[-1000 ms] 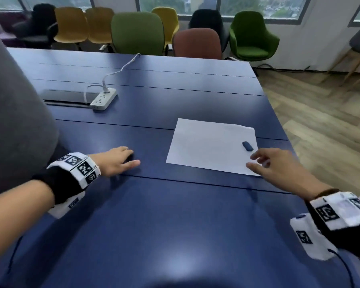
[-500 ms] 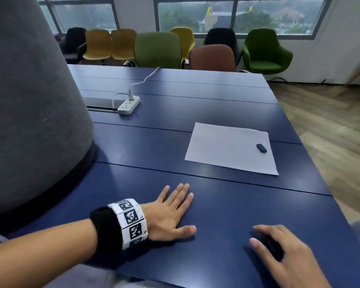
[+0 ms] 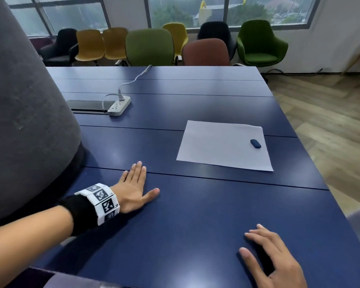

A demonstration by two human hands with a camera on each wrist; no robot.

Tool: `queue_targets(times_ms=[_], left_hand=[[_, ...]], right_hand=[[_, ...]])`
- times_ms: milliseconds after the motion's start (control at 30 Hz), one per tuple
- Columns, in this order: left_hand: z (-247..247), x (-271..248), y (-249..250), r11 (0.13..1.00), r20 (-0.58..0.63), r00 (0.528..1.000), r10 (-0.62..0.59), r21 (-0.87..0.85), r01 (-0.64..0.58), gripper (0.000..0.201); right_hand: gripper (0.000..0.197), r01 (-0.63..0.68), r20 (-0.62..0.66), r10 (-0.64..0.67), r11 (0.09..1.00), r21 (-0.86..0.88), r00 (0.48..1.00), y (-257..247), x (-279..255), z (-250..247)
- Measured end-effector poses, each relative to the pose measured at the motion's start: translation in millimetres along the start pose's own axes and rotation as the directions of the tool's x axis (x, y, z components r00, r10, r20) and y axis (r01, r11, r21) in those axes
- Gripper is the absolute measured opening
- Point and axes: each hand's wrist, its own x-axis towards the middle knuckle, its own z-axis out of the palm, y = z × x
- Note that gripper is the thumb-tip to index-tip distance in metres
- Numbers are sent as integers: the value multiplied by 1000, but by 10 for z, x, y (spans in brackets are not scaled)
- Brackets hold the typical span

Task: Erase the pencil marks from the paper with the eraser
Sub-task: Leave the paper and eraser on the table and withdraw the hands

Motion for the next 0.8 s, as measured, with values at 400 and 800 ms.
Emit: queue_targets(times_ms=[400, 800], left_hand=[[-330, 322, 875, 745, 20, 786, 618, 306, -593, 110], [-144, 219, 1192, 565, 137, 640, 756, 357, -744, 105]], right_hand=[[30, 42, -17, -43, 999, -18, 999, 44, -20, -15], [43, 139, -47, -141, 989, -54, 989, 97, 5, 3]])
